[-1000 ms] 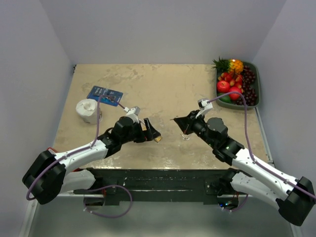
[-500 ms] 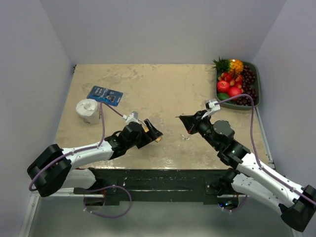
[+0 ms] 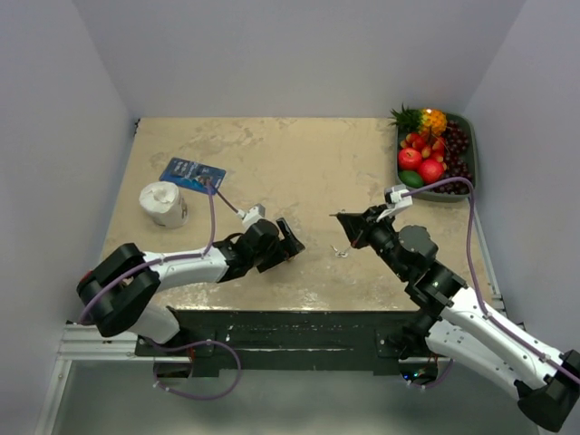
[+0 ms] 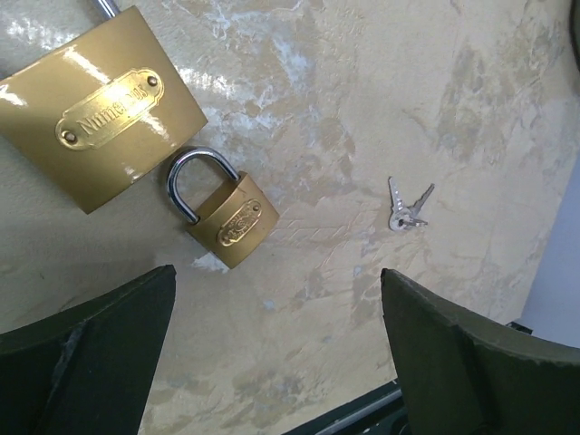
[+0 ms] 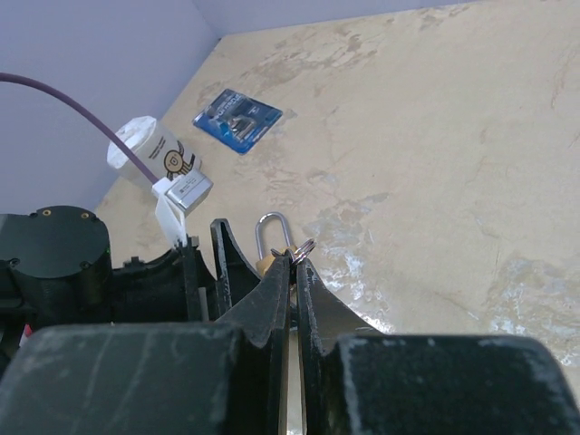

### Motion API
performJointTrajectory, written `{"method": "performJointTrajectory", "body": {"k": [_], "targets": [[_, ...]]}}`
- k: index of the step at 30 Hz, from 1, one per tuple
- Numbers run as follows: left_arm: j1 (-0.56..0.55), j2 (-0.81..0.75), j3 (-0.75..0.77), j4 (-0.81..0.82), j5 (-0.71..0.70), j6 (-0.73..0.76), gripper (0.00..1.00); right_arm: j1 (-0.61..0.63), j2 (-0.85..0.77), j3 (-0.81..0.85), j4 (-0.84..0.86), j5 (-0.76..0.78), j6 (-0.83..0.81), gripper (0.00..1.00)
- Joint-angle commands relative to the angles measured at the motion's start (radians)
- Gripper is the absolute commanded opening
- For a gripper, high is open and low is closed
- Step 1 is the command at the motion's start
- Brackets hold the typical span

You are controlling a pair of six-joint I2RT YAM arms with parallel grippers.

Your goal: Unlock with the key

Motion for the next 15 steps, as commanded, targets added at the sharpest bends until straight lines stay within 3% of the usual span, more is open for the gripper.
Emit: {"method": "performJointTrajectory", "body": {"k": [1, 8, 15], "targets": [[-0.004, 0.027, 0.064, -0.002, -0.051, 0.027, 0.99, -0.005, -0.030, 0.013, 0.002, 0.046, -0.024, 0.00], [0.004, 0.138, 0.133, 0.025, 0.011, 0.084, 0.99, -0.005, -0.026, 0.017, -0.010, 0.044, -0.031, 0.00], [0.022, 0.193, 0.209, 0.004, -0.014, 0.192, 0.99, -0.003, -0.038, 0.022, -0.024, 0.052, -0.033, 0.00]]}}
